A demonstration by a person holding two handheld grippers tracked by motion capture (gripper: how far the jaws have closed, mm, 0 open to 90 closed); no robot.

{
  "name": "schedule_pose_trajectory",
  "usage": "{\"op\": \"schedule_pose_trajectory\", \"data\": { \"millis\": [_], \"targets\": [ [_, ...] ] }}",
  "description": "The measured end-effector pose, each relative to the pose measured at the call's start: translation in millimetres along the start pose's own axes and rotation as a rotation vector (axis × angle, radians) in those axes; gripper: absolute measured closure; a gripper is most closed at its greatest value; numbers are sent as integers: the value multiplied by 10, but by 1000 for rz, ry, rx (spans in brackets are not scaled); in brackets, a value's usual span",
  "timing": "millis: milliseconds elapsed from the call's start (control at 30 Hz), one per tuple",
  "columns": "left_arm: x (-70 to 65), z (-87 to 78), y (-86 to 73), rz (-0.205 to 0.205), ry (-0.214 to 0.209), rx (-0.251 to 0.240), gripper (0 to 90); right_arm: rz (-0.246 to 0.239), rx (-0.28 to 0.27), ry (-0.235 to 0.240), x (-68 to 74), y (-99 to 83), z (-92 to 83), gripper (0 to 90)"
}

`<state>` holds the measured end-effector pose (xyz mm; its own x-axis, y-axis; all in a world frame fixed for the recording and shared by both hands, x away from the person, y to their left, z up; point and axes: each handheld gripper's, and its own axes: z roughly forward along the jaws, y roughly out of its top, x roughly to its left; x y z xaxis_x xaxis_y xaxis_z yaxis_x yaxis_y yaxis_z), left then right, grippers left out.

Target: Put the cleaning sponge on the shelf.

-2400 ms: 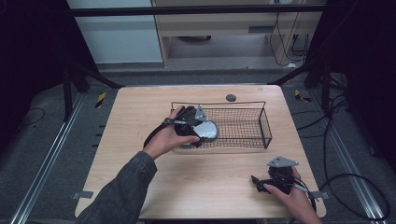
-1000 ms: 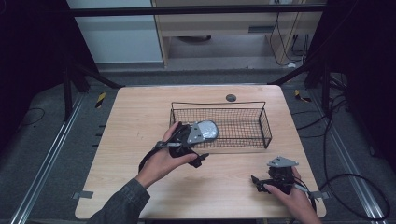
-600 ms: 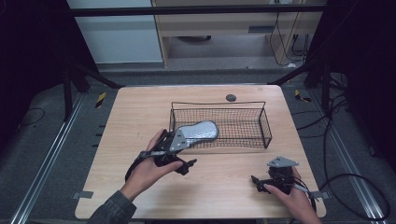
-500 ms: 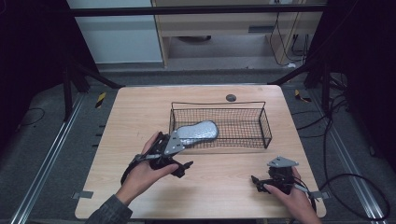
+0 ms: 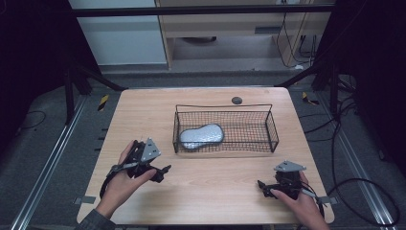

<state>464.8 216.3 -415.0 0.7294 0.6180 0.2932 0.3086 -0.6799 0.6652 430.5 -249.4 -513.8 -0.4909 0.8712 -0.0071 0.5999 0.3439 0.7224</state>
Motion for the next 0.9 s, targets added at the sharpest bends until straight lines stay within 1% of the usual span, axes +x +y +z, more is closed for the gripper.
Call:
{"op": "schedule_pose_trajectory", "data": {
  "millis": [33, 100, 233, 267, 300, 367, 400, 533, 600, 667, 767, 833, 900],
  "targets": [
    [35, 12, -32, -11, 4, 10, 44, 1, 0, 0, 1, 0, 0, 3],
    [99, 37, -92, -37, 19, 14, 47, 0, 0, 0, 0, 0, 0, 3],
    [226, 107, -205, -69, 33, 32, 47, 1, 0, 0, 1, 0, 0, 3],
    [260, 124, -233, -82, 39, 38, 47, 0, 0, 0, 0, 0, 0, 3],
    [300, 142, -261, -84, 54, 39, 47, 1, 0, 0, 1, 0, 0, 3],
    [370, 186, -325, -110, 57, 44, 48, 0, 0, 1, 0, 0, -1, 3],
    [404, 205, -357, -134, 56, 48, 49, 0, 0, 1, 0, 0, -1, 3],
    [519, 308, -477, -167, 71, 69, 51, -1, 0, 1, -1, 0, -1, 3],
    [564, 365, -529, -199, 60, 69, 51, 0, 0, 2, -1, 0, -1, 3],
    [602, 430, -563, -211, 63, 81, 51, 0, 0, 2, -1, -1, -1, 3],
    [649, 520, -588, -249, 39, 76, 51, -1, 0, 2, -2, -1, -1, 3],
    [679, 586, -598, -253, 46, 83, 51, -2, 0, 3, -2, -1, -1, 3],
    [709, 640, -608, -270, 48, 83, 51, -3, 0, 3, -3, -2, -2, 3]
  ]
}}
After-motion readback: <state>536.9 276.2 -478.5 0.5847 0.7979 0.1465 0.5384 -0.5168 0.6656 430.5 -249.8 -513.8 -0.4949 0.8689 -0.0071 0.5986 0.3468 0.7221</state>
